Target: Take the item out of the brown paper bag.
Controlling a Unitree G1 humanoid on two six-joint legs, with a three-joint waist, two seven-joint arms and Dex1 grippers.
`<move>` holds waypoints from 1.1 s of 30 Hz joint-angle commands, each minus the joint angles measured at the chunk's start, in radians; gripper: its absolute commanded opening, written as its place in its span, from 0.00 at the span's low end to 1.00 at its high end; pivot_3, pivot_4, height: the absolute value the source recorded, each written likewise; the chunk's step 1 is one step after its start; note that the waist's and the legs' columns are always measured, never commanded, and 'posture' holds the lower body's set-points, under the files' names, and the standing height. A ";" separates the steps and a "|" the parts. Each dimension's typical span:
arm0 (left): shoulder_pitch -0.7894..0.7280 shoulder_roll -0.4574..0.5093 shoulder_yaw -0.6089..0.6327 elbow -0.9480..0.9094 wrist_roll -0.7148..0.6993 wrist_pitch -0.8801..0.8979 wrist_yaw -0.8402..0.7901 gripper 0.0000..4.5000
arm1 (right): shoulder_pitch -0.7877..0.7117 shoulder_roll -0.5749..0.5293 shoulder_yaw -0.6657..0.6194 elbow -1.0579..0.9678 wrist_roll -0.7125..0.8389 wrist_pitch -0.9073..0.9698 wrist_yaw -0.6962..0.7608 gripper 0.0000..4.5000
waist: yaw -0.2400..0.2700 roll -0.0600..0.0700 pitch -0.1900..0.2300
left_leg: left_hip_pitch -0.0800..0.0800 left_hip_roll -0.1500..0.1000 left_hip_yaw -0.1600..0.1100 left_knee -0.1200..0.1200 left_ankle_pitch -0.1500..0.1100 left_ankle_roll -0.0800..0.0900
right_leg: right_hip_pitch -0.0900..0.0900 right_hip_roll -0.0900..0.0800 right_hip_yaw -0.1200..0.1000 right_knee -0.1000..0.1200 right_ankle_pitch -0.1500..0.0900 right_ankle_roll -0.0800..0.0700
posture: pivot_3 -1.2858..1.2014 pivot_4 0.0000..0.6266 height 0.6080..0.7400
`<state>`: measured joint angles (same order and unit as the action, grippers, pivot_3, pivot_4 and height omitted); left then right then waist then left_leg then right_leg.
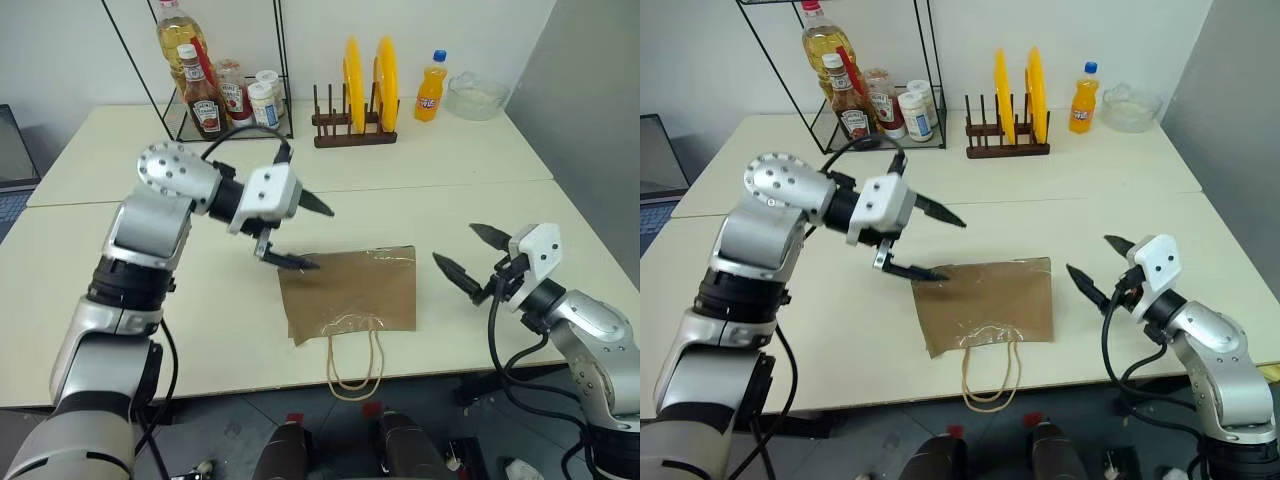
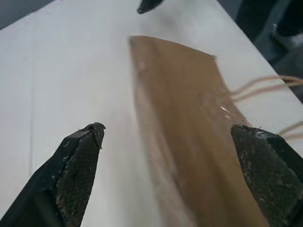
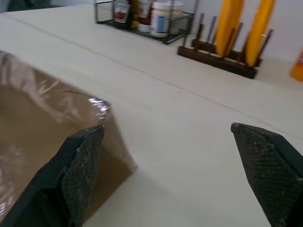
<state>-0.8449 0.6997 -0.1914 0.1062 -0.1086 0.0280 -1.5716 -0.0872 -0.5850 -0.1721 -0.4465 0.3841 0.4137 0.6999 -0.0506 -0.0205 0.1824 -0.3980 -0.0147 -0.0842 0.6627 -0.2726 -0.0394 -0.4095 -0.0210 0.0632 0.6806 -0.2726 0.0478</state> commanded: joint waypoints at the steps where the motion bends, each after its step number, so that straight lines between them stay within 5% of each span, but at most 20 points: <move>1: 0.045 0.006 -0.018 -0.047 0.009 -0.181 0.008 1.00 | 0.015 -0.061 0.024 -0.041 0.017 -0.070 0.116 1.00 | 0.003 0.000 0.000 | 0.000 0.000 0.001 0.000 0.000 0.000 | 0.000 0.000 0.000 0.000 0.000 0.000 | 0.52 0.24 1.00; 6: 0.112 0.005 -0.092 0.021 0.068 -0.480 0.010 1.00 | 0.025 -0.134 0.069 0.000 0.001 -0.172 0.257 1.00 | 0.016 0.000 0.000 | 0.001 0.000 0.003 0.001 0.000 0.000 | 0.001 0.000 0.000 0.000 0.000 0.000 | 0.52 0.24 1.00; 14: 0.157 -0.077 -0.192 0.134 0.112 -0.600 0.076 1.00 | 0.036 -0.195 0.145 0.110 -0.070 -0.393 0.417 1.00 | 0.019 0.000 0.000 | 0.001 0.000 0.003 0.002 0.000 0.000 | 0.003 0.000 -0.001 0.000 0.000 0.000 | 0.52 0.24 1.00; 24: 0.192 -0.205 -0.246 0.057 0.068 -0.432 0.127 1.00 | -0.021 -0.179 0.181 0.268 -0.103 -0.493 0.430 1.00 | 0.019 0.000 0.000 | 0.002 0.001 0.002 0.002 0.000 0.000 | 0.003 0.001 -0.001 0.000 0.000 0.000 | 0.52 0.24 1.00; 33: 0.198 -0.248 -0.194 -0.048 -0.023 -0.116 0.208 0.73 | -0.002 -0.191 0.202 0.267 -0.110 -0.560 0.452 1.00 | 0.019 0.000 0.000 | 0.002 0.001 0.002 0.002 0.000 0.000 | 0.003 0.001 -0.001 0.000 0.000 0.000 | 0.52 0.24 1.00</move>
<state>-0.6403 0.4603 -0.4226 0.1144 -0.0868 -0.1509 -1.3883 -0.0961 -0.7663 0.0260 -0.1529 0.2839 -0.1007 1.1326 -0.0314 -0.0209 0.1825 -0.3958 -0.0139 -0.0821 0.6648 -0.2727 -0.0392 -0.4062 -0.0202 0.0625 0.6809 -0.2725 0.0478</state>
